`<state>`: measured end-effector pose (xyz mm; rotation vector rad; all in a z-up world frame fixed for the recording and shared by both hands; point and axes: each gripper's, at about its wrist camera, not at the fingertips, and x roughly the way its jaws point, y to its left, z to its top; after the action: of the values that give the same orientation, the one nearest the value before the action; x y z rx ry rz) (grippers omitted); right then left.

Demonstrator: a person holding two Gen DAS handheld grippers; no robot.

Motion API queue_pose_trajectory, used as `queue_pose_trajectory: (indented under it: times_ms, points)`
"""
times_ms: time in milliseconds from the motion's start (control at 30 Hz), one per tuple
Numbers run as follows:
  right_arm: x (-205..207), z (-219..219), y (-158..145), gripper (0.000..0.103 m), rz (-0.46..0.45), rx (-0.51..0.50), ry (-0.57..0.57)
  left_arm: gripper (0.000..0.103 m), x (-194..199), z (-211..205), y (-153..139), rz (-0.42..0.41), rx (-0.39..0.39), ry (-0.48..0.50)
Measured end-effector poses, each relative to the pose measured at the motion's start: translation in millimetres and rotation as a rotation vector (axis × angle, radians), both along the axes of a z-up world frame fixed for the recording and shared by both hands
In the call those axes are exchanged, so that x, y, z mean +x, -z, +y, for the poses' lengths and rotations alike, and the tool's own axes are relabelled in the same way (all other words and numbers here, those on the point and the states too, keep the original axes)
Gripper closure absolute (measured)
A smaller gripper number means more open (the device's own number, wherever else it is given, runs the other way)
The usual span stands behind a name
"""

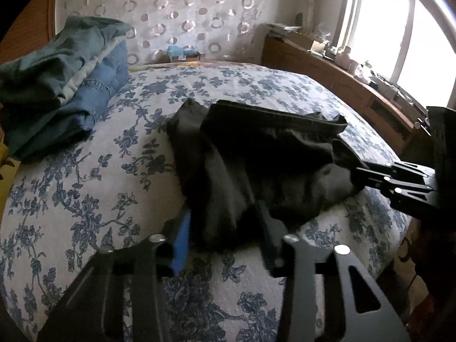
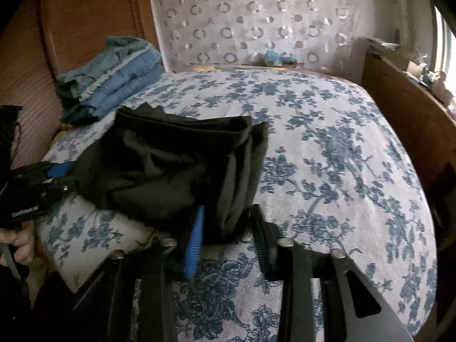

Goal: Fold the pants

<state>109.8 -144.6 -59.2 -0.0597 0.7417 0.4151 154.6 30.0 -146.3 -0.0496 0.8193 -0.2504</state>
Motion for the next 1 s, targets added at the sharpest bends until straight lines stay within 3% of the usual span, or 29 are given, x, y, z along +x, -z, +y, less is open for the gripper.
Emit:
queue_pose_trajectory:
  times_ms: [67, 100, 200, 500, 800, 1000]
  points:
    - [1, -2, 0, 0.089, 0.009, 0.015, -0.014, 0.076, 0, 1, 0, 0.001, -0.009, 0.0]
    - [1, -3, 0, 0.091, 0.01, 0.022, -0.02, 0.083, 0, 2, 0, -0.001, -0.017, 0.002]
    - [2, -10, 0, 0.093, 0.013, 0.057, -0.013, 0.091, 0, 6, -4, -0.006, -0.044, -0.01]
    - [-26, -27, -12, 0.093, -0.026, 0.086, -0.033, 0.092, -30, 7, -29, -0.077, -0.061, 0.02]
    - [-55, -43, -6, 0.094, -0.006, 0.109, -0.047, 0.092, -49, 13, -8, -0.012, -0.096, 0.018]
    - [-67, -42, -12, 0.094, -0.022, 0.098, -0.042, 0.092, -62, 6, -12, -0.021, -0.084, 0.036]
